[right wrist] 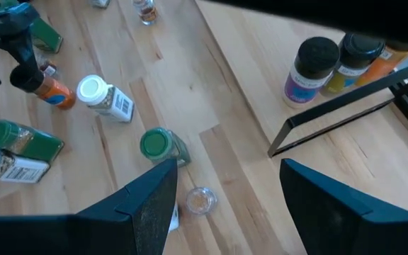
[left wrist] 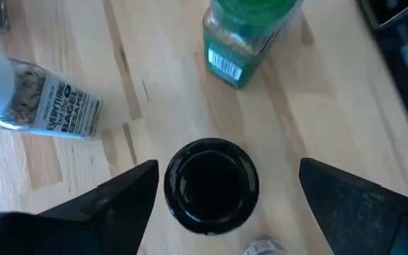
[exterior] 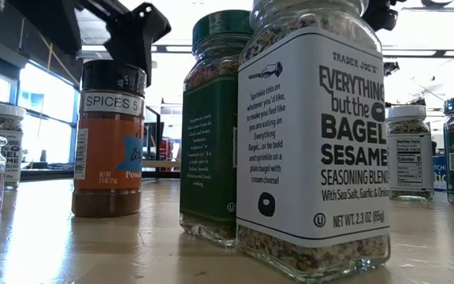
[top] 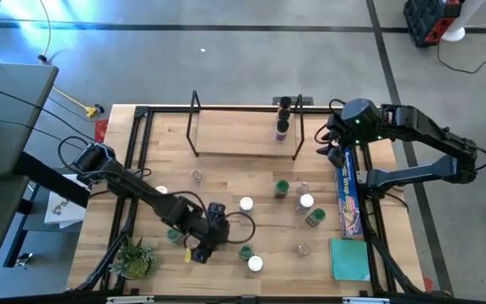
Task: Shelf spices
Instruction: Put the black seasoning bottle on the shelf aligned with the other black seasoning bottles
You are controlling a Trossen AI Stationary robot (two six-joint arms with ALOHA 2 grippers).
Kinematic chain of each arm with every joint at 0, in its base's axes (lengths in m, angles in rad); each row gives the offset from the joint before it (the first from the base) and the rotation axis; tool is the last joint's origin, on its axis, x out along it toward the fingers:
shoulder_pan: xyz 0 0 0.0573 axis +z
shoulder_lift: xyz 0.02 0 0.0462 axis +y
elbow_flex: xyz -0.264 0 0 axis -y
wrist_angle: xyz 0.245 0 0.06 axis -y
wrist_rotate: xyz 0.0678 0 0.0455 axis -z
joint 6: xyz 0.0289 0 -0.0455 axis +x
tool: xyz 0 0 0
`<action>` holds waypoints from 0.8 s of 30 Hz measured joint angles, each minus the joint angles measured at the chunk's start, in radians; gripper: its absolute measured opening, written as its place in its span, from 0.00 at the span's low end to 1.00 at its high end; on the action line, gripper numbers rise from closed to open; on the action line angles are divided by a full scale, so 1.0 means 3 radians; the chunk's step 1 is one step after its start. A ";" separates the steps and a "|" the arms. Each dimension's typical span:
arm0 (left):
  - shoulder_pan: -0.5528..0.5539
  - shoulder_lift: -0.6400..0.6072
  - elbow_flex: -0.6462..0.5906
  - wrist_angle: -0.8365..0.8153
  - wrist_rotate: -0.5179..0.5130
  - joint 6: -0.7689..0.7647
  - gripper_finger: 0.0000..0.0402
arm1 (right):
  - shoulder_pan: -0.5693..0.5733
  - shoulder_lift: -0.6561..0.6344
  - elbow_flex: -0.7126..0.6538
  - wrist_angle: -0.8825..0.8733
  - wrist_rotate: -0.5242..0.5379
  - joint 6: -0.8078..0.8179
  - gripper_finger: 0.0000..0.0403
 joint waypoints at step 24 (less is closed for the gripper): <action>0.0125 0.0084 0.0106 -0.0265 0.0223 -0.0376 0.49 | 0.0000 0.0000 0.0001 -0.0072 0.0032 0.0062 0.60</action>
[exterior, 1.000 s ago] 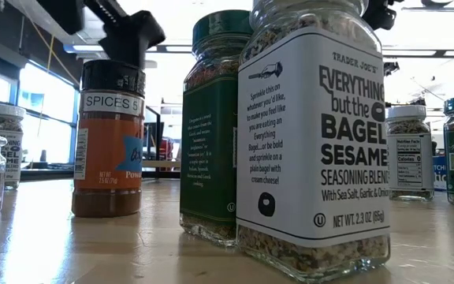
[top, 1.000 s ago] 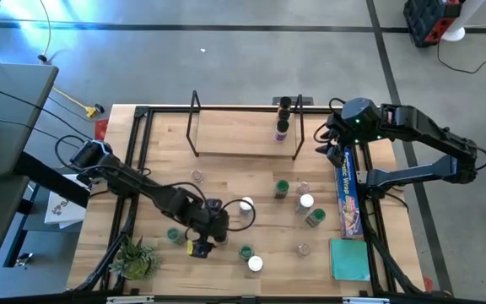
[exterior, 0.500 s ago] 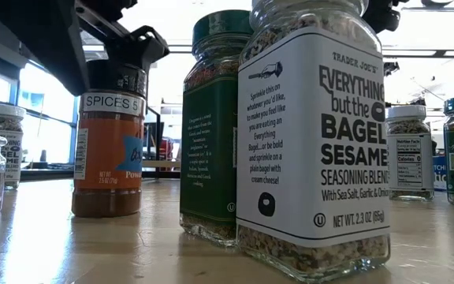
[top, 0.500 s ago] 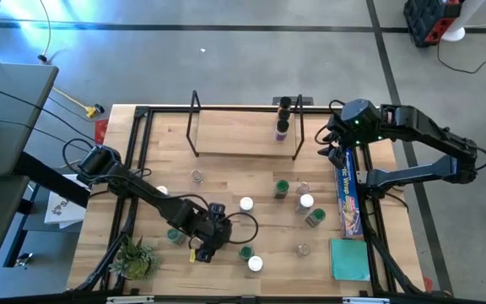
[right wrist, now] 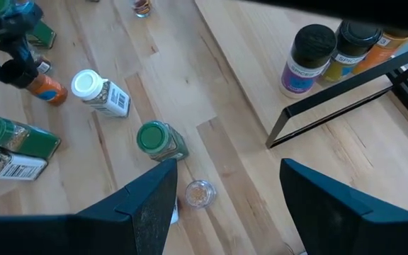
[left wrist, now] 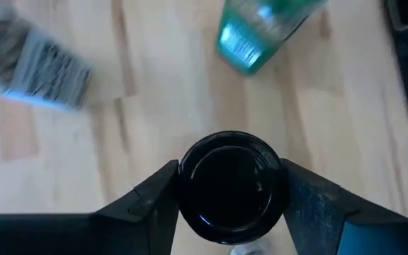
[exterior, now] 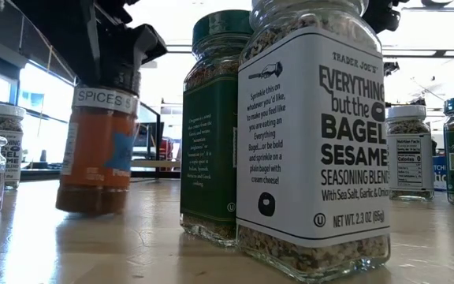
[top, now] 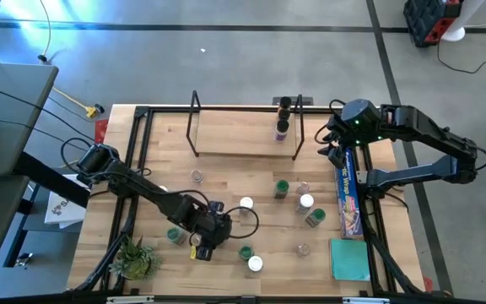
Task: Shelf spices
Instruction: Put the black seasoning bottle on the shelf aligned with the other black seasoning bottles
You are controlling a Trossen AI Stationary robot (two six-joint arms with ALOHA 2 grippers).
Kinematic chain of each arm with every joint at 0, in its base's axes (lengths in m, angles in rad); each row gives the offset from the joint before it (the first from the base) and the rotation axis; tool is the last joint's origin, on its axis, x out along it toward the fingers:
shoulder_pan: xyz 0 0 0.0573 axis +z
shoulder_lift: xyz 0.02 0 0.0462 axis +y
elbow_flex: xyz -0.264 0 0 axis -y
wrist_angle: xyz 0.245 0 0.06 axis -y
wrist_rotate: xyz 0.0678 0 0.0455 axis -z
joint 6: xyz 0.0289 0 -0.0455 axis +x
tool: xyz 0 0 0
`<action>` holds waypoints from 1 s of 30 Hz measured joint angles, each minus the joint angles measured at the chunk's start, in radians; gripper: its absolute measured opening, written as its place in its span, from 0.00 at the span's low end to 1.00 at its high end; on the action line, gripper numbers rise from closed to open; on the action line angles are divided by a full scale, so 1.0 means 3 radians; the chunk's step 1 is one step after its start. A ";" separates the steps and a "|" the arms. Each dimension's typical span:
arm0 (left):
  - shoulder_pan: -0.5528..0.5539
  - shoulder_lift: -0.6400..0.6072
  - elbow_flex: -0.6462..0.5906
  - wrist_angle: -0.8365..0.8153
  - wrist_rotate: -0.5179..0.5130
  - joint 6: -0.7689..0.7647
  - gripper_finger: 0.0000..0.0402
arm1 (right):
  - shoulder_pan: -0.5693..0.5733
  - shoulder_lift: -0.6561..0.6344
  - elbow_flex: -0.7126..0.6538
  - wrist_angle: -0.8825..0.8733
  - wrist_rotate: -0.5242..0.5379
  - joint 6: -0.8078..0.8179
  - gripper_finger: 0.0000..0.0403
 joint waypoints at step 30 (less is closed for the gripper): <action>0.2150 0.0850 0.2127 -0.0398 -0.0258 0.0823 0.49 | -0.0001 -0.0604 0.0003 0.0079 0.0750 0.0673 0.60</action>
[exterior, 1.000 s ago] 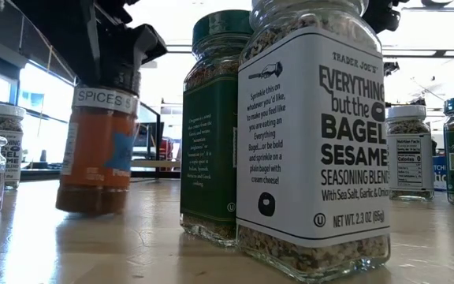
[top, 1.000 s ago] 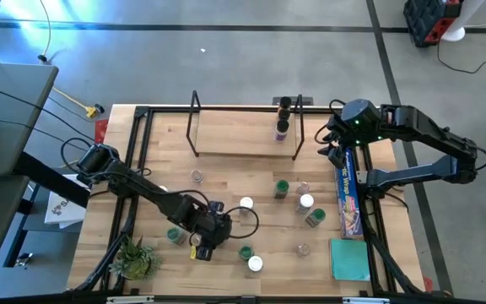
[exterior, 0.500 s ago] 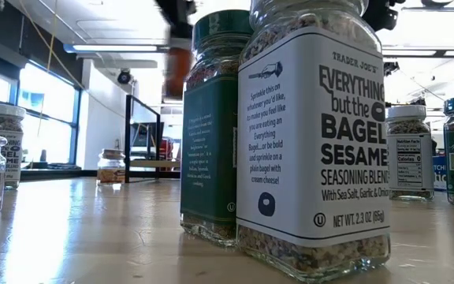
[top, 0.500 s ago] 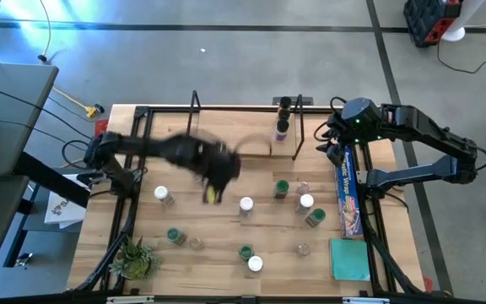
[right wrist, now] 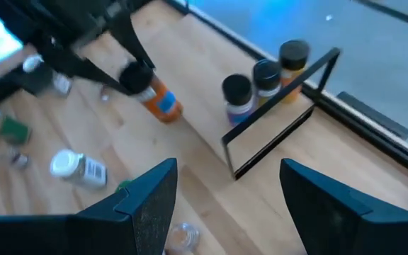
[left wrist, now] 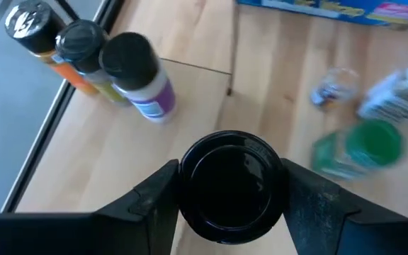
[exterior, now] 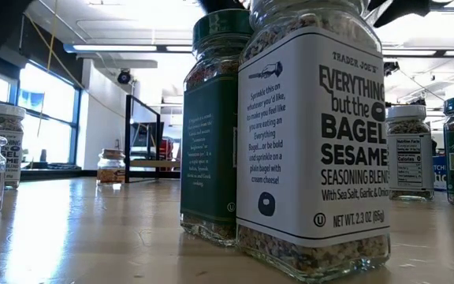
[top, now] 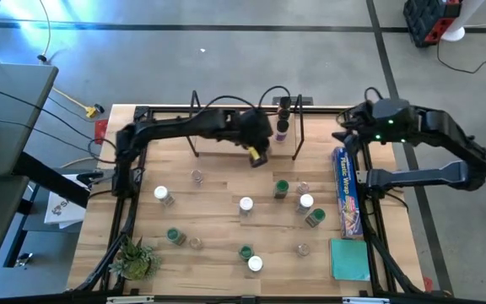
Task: Shelf spices
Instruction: Put the black seasoning bottle on the shelf aligned with the other black seasoning bottles
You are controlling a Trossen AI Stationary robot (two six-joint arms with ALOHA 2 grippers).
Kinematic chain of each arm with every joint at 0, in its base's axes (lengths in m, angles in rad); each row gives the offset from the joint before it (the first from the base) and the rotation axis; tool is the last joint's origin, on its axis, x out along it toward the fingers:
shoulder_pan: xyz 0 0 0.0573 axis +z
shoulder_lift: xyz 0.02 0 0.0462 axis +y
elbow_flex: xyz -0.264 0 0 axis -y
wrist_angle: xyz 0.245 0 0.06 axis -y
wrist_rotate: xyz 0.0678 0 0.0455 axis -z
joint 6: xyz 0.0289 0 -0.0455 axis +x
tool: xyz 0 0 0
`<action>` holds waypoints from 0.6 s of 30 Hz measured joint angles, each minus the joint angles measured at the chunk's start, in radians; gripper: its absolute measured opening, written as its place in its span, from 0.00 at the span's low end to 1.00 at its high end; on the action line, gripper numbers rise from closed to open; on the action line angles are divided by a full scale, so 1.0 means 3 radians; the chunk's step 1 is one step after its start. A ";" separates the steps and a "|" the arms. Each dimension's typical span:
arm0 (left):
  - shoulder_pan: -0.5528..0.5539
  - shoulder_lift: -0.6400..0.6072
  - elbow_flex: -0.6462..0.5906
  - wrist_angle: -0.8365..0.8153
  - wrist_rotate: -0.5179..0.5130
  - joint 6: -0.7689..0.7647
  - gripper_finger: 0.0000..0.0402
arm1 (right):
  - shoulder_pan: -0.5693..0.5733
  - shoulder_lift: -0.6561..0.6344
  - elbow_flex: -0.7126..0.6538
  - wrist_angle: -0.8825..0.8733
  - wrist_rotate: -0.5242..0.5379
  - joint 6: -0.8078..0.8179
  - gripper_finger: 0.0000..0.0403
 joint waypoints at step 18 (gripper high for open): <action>0.0145 0.0485 0.0100 0.0720 0.0024 0.0235 0.54 | 0.0000 0.0114 0.0000 0.0025 0.0099 0.0083 0.60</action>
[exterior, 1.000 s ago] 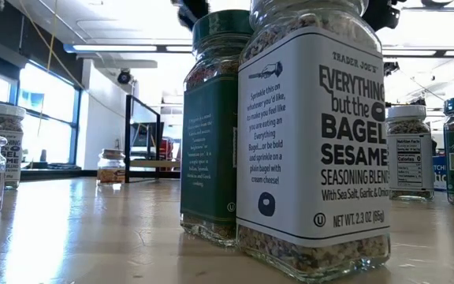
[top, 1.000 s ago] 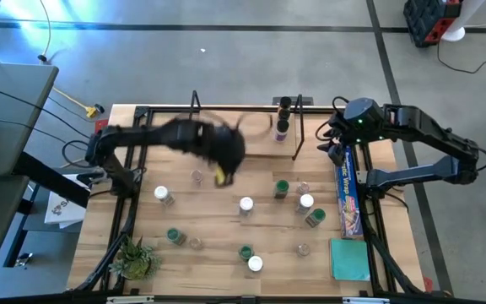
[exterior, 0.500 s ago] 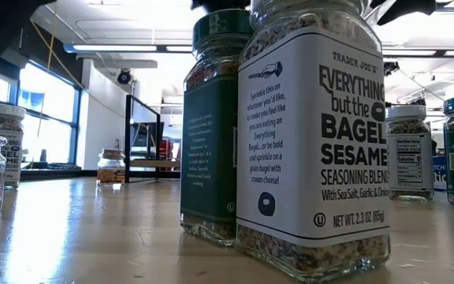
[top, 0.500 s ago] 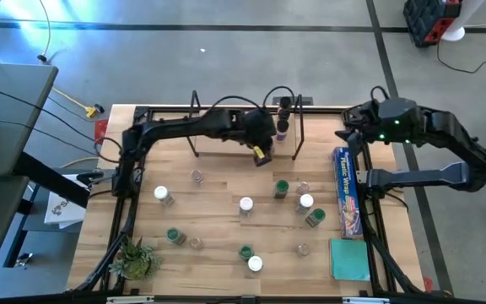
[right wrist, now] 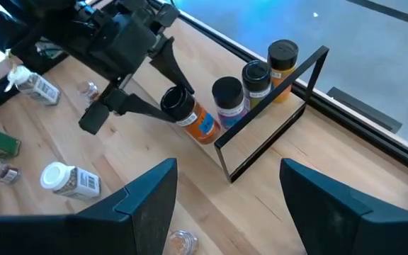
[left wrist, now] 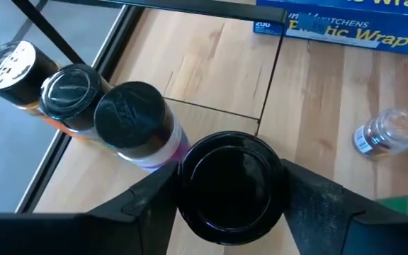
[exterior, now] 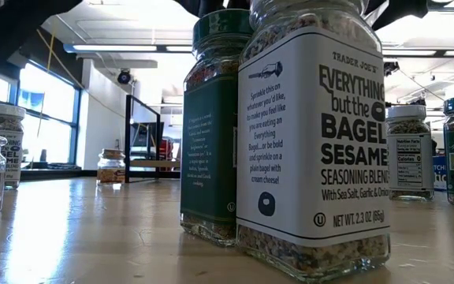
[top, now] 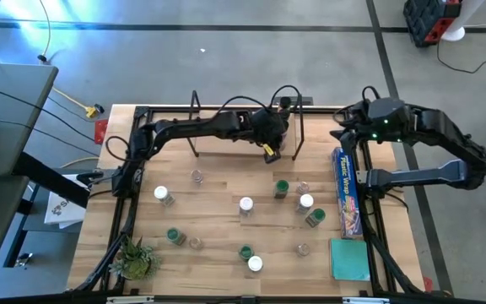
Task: Shelf spices
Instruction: Put the black seasoning bottle on the shelf aligned with the other black seasoning bottles
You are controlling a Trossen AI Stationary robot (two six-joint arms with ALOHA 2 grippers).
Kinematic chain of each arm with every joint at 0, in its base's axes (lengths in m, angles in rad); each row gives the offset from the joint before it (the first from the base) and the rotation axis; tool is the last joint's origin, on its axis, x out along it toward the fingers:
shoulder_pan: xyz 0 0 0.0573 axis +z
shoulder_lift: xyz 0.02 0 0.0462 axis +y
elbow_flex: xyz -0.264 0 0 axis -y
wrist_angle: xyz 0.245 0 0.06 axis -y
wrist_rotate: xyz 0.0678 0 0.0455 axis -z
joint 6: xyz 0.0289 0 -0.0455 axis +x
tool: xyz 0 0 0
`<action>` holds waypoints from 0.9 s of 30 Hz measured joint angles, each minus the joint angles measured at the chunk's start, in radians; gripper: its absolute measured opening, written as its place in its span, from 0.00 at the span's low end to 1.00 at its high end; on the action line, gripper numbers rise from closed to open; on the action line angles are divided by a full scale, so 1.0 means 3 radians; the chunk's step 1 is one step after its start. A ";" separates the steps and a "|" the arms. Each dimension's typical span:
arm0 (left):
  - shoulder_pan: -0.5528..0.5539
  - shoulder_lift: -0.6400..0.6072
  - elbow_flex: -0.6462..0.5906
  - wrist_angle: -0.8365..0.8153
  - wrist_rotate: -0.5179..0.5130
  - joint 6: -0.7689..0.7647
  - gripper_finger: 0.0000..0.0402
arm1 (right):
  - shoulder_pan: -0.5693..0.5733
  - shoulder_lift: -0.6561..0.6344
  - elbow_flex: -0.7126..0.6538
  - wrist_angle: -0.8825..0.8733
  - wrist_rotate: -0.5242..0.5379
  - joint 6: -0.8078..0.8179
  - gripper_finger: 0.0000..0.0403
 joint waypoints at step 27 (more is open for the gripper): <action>0.0009 0.0179 -0.0003 0.0277 -0.0088 0.0460 0.57 | 0.0001 0.0043 0.0000 0.0039 -0.0012 -0.0061 0.60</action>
